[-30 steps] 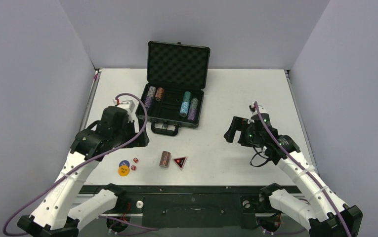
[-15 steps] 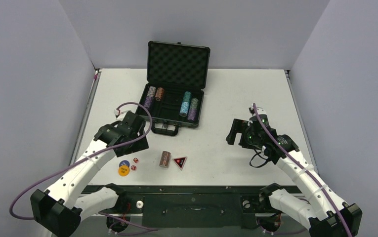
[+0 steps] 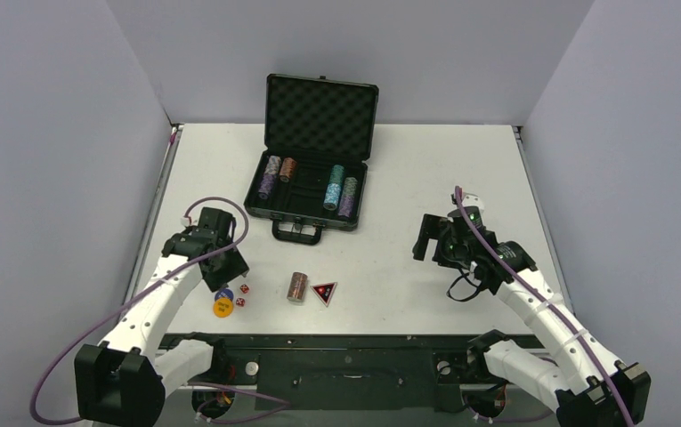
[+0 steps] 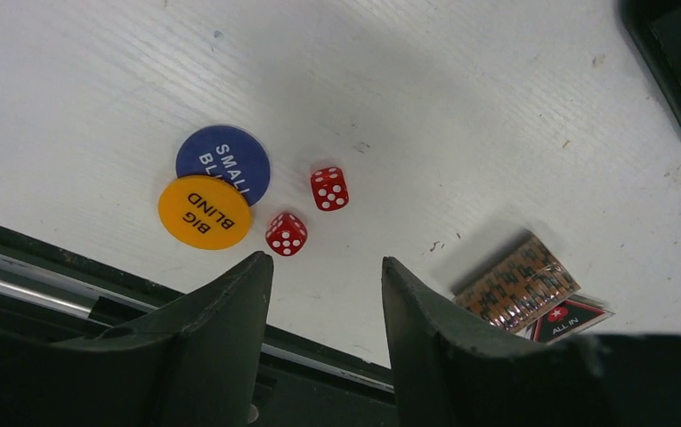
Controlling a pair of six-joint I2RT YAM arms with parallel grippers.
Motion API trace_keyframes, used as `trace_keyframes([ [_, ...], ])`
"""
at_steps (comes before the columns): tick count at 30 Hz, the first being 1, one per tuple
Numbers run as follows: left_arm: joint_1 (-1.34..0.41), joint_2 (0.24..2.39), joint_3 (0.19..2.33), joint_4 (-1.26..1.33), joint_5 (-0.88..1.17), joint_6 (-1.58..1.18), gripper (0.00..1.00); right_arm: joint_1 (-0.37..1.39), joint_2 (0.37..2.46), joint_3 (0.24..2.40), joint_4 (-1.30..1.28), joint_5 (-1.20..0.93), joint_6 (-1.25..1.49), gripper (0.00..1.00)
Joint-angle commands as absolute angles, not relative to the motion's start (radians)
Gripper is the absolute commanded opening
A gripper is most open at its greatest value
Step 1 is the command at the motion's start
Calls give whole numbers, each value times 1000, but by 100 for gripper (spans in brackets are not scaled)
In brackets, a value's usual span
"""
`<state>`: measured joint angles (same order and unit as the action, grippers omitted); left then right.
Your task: Pack up texas hold em set
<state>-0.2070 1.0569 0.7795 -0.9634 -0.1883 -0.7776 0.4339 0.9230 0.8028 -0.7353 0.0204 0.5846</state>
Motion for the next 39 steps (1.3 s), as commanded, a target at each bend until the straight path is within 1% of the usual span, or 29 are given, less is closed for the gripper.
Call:
trace_keyframes([
  [1,-198,1073,764,-867,-121,-774,46,440,936,805,-745,77,584,95],
  [7,-198,1108,736,-834,-127,-797,45,439,918,808,-771,108,569,95],
  [14,-198,1135,704,-816,-138,-833,41,439,891,789,-783,133,561,95],
  [20,-198,1147,674,-802,-162,-864,40,438,902,787,-778,130,564,95],
  [29,-196,1146,598,-706,-148,-915,36,439,906,788,-785,123,561,95],
  [39,-196,1136,610,-682,-167,-886,34,439,921,787,-783,113,557,95],
])
